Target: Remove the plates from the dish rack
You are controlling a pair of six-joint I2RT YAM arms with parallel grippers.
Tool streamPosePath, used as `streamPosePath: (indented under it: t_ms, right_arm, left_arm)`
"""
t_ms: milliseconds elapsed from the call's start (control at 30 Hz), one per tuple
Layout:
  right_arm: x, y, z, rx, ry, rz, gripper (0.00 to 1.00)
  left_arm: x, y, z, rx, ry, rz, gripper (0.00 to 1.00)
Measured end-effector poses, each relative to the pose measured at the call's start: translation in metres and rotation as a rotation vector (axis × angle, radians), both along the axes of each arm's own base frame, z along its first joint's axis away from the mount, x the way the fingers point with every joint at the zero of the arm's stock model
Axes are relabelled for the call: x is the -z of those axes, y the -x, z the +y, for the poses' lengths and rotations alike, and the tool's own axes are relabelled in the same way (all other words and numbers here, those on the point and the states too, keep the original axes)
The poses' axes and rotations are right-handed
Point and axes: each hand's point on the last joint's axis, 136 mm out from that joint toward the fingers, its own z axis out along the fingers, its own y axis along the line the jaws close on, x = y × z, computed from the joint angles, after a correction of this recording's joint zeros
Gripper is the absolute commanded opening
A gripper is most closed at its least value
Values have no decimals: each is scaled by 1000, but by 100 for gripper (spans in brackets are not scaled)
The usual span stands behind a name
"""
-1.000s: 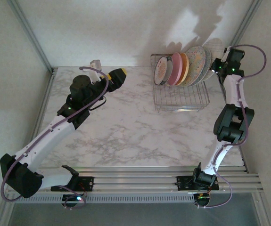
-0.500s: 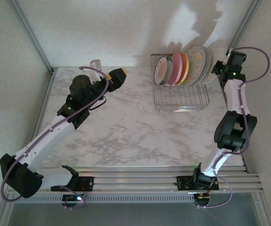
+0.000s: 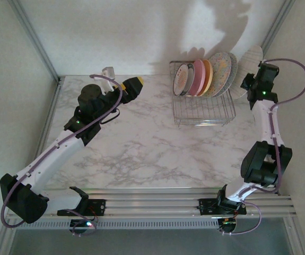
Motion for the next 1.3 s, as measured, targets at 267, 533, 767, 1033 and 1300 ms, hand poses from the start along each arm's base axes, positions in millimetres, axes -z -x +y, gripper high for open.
streamPosePath:
  t_ms: [267,533,767,1033,1300]
  right_arm:
    - [-25,36,9,30,7,-49,0]
    - [-60,85,15,90,-4,-108,0]
    - [-85,138,27,115,-49,-147,0]
    - [-85,175,77,-18,-337,-147,0]
    - [-73,179,150,-202,-746,-69,0]
  left_arm:
    - [-1,4,-6,31,10,1,100]
    - [7,3,-18,74,32,38,98]
    - [16,7,-33,134,46,81,96]
    - [34,6,-49,205,91,181,88]
    - [70,1,-70,273,133,340,83]
